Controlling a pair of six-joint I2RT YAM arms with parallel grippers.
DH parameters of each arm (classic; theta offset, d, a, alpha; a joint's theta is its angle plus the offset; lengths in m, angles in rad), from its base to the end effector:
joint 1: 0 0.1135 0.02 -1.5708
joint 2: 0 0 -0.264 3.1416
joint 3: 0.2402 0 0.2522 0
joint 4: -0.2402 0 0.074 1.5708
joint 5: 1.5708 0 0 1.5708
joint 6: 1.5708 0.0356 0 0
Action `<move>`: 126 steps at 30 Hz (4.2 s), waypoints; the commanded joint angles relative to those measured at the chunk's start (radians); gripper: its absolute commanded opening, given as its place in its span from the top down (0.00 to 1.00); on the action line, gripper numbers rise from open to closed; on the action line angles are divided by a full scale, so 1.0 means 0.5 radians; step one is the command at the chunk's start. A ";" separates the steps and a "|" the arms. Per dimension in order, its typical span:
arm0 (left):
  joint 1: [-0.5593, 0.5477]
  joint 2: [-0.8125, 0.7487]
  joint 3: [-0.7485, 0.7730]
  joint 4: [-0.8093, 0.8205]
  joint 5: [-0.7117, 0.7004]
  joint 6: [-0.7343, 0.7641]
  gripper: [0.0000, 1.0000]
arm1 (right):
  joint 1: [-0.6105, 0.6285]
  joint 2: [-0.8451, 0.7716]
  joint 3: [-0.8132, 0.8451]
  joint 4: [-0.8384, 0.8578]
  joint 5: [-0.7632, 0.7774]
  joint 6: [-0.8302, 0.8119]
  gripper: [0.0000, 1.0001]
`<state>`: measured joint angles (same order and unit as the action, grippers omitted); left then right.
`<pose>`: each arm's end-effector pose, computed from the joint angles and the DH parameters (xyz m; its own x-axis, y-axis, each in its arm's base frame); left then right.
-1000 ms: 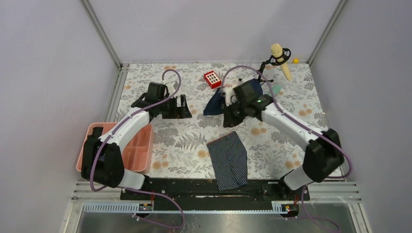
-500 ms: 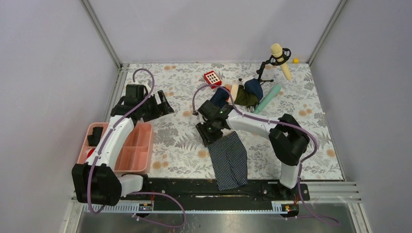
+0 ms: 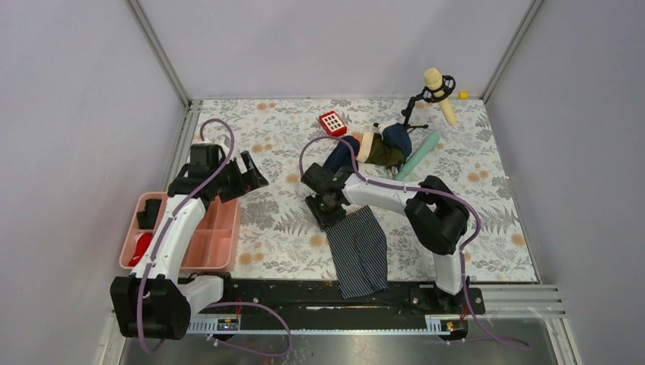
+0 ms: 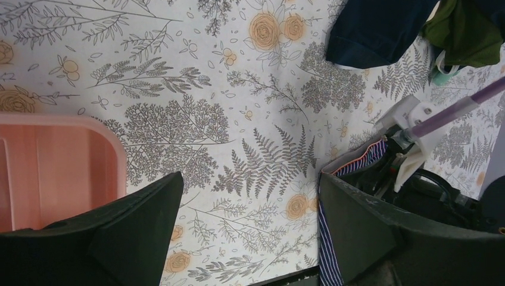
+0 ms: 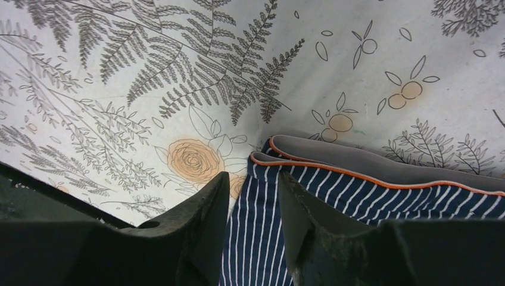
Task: Roll the underwear
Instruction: Flatten out the underwear at the center of the board.
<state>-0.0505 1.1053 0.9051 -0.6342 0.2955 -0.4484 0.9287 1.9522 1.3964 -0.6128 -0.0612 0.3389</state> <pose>0.2253 -0.0218 0.2794 -0.7724 -0.3762 -0.5117 -0.1012 0.8683 -0.4856 0.2383 0.3223 0.1795 -0.7903 -0.5027 -0.3505 -0.5842 0.7907 0.1832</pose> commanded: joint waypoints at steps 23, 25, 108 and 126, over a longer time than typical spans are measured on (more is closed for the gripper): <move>-0.045 0.481 0.180 0.370 0.301 -0.123 0.19 | -0.193 -0.645 0.120 -0.362 -0.248 -0.737 1.00; -0.123 0.597 0.278 0.370 0.324 -0.065 0.19 | -0.299 -0.766 0.072 -0.466 -0.315 -0.809 1.00; -1.002 0.041 1.037 -0.925 0.417 1.616 1.00 | -1.575 -2.626 -0.622 -0.588 -1.602 -1.403 1.00; -1.056 0.801 1.002 -0.690 -0.036 1.273 1.00 | -1.573 -1.928 -0.915 -0.158 -1.133 -1.186 1.00</move>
<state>-0.5900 1.3926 1.4017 -1.0889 0.3614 0.2783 0.1429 0.8276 0.9600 -0.7841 -0.7307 -0.2291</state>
